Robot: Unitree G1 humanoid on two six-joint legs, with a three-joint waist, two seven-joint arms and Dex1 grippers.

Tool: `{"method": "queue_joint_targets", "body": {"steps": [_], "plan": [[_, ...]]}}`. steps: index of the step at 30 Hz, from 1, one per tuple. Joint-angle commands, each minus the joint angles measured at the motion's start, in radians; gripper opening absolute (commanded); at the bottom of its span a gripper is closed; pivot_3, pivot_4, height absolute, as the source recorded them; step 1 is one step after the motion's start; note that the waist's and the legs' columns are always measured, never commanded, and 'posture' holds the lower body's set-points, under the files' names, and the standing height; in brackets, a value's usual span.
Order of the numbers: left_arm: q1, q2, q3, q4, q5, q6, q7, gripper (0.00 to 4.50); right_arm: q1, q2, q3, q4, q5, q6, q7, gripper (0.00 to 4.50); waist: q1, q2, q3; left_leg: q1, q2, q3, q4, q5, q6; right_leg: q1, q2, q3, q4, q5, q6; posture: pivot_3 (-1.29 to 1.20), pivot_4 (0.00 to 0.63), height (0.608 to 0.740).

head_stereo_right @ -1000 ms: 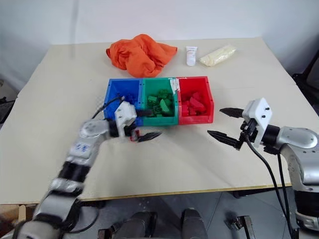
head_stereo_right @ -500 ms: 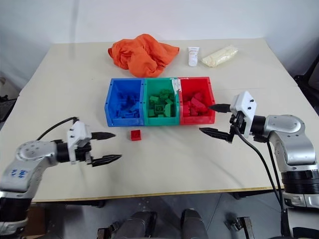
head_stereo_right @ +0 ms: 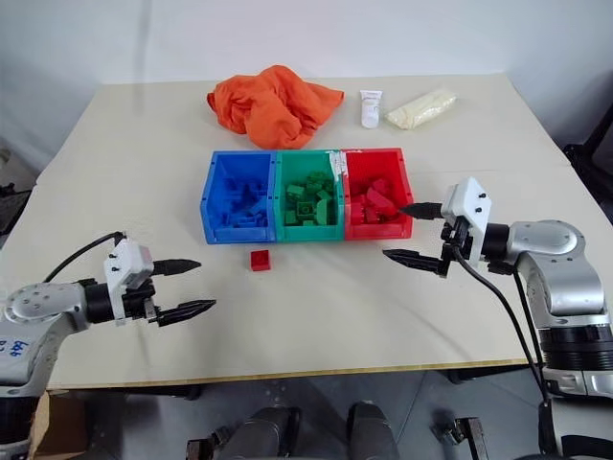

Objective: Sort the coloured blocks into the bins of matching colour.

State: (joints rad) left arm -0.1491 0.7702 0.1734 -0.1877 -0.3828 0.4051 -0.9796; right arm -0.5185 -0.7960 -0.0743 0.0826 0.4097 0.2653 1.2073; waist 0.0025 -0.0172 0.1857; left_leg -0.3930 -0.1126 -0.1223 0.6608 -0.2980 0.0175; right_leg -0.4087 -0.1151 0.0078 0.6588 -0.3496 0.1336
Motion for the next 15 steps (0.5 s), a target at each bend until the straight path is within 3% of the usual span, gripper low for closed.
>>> {"method": "queue_joint_targets", "body": {"steps": [1, 15], "plan": [[-0.046, -0.044, -0.073, -0.007, 0.03, -0.017, 0.034, 4.46, 0.014, -0.005, -0.027, -0.037, 0.012, -0.004, -0.011, 4.5, 0.0, 0.0, 0.0, 0.0, 0.0, 0.0, 0.0, 0.0, 0.0, 0.0, 0.0, 0.0, 0.0, 0.0, 0.0, 0.0, 0.15, 0.74], [-0.256, -0.226, -0.233, 0.333, 0.176, -0.205, 0.093, 4.46, 0.121, -0.029, -0.102, -0.143, 0.033, 0.032, -0.076, 4.5, 0.004, 0.0, 0.0, 0.0, 0.0, 0.002, 0.002, 0.0, 0.0, -0.001, 0.001, -0.002, 0.001, 0.0, 0.0, 0.0, 0.15, 0.74]]}}
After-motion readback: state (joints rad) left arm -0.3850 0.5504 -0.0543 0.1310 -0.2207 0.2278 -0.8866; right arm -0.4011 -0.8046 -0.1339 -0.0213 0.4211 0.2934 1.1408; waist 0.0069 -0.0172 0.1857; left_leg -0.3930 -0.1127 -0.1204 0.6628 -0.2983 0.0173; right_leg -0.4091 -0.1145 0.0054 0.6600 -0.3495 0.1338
